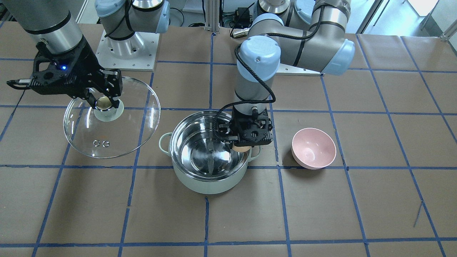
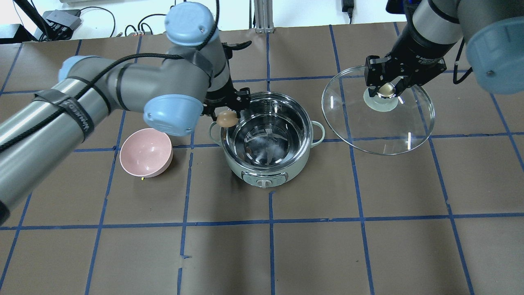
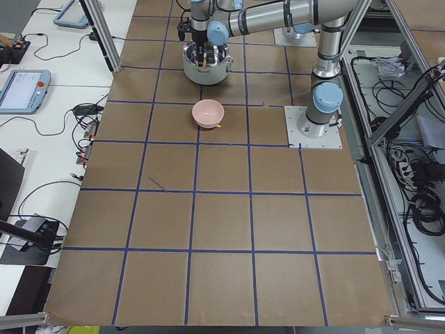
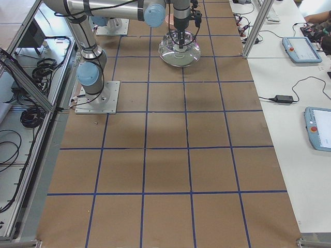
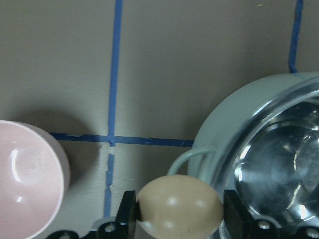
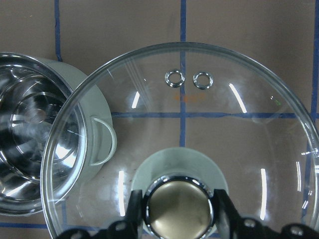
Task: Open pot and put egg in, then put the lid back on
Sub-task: 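Lift the egg with the left gripper and carry it over the pot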
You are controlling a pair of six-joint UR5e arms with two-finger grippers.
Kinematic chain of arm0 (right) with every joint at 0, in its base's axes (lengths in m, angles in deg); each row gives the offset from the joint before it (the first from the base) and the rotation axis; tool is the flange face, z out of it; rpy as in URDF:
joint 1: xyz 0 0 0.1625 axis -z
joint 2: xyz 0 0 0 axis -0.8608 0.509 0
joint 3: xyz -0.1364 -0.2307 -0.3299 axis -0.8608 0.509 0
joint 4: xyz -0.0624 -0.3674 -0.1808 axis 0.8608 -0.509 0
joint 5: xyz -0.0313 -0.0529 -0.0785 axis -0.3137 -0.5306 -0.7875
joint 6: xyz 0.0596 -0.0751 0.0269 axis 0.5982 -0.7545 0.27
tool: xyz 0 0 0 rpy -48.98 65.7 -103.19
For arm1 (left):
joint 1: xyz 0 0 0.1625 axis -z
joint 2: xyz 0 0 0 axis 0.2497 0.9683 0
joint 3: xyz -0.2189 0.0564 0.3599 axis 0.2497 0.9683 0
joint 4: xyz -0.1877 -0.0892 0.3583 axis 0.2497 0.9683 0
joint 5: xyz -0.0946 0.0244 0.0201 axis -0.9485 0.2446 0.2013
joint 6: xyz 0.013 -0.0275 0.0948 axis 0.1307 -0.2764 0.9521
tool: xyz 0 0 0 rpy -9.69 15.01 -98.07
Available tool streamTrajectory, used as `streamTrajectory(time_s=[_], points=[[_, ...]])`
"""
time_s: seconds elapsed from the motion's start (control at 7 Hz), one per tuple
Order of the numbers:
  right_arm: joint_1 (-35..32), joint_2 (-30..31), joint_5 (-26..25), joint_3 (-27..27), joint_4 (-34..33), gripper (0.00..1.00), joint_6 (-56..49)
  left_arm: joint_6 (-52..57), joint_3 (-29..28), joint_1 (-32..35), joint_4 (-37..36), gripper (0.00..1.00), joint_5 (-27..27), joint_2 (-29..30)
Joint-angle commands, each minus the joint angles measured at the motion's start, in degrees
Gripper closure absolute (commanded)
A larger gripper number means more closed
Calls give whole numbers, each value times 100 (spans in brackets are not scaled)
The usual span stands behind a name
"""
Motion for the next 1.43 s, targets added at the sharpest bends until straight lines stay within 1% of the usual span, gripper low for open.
streamTrajectory(time_s=[0.0, 0.14, 0.57, 0.71, 0.86, 1.0, 1.14, 1.29], points=[[0, -1, 0, -2, 0, 62, -12, -368, -12, 446, -383, 92, 53, 328], [0, -1, 0, -2, 0, 62, -12, -359, -12, 482, -462, 92, -52, 521], [0, -1, -9, -11, 0, 62, -20, -298, 40, 596, -471, 91, -79, 786], [0, -1, 0, -28, 0, 62, -12, -289, 49, 597, -471, 91, -166, 778], [0, -1, 0, -29, 0, 62, -12, -245, -3, 597, -471, 88, -167, 778], [0, 8, 0, -29, 0, 62, -12, -245, 5, 597, -463, 84, -176, 778], [0, 8, 0, -29, 0, 62, -12, -227, 14, 597, -436, 84, -176, 778], [0, 8, 0, -29, 0, 62, -12, -219, 23, 597, -454, 51, -167, 769]])
